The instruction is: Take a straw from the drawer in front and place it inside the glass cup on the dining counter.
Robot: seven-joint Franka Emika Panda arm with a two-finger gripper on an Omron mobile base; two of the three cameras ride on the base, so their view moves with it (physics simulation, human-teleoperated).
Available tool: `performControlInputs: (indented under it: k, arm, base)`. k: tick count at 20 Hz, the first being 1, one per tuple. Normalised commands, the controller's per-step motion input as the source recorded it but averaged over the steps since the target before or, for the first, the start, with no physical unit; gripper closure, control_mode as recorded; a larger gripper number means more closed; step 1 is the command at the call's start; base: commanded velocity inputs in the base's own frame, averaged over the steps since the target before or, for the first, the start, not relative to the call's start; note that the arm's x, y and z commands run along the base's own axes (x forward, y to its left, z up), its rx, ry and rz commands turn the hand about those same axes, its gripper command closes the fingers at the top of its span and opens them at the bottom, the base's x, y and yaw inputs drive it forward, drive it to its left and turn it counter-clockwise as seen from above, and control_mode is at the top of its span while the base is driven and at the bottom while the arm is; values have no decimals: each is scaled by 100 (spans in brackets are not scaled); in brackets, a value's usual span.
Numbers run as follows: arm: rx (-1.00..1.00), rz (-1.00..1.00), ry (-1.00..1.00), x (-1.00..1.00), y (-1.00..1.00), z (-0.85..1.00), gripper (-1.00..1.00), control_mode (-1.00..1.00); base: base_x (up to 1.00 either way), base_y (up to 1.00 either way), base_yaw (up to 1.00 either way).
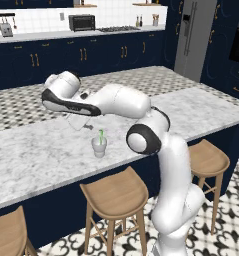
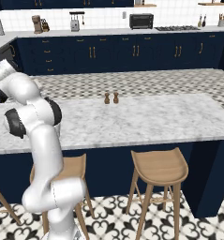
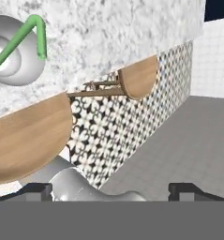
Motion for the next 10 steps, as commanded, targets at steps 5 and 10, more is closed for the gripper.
performControlInputs:
  k: [5, 10]
  arm:
    - [32, -1, -13, -100, -59, 94, -100, -100]
    - [37, 0, -8, -96, -88, 57, -100, -100]
  base:
    - [0, 0, 0]
    - [0, 0, 0]
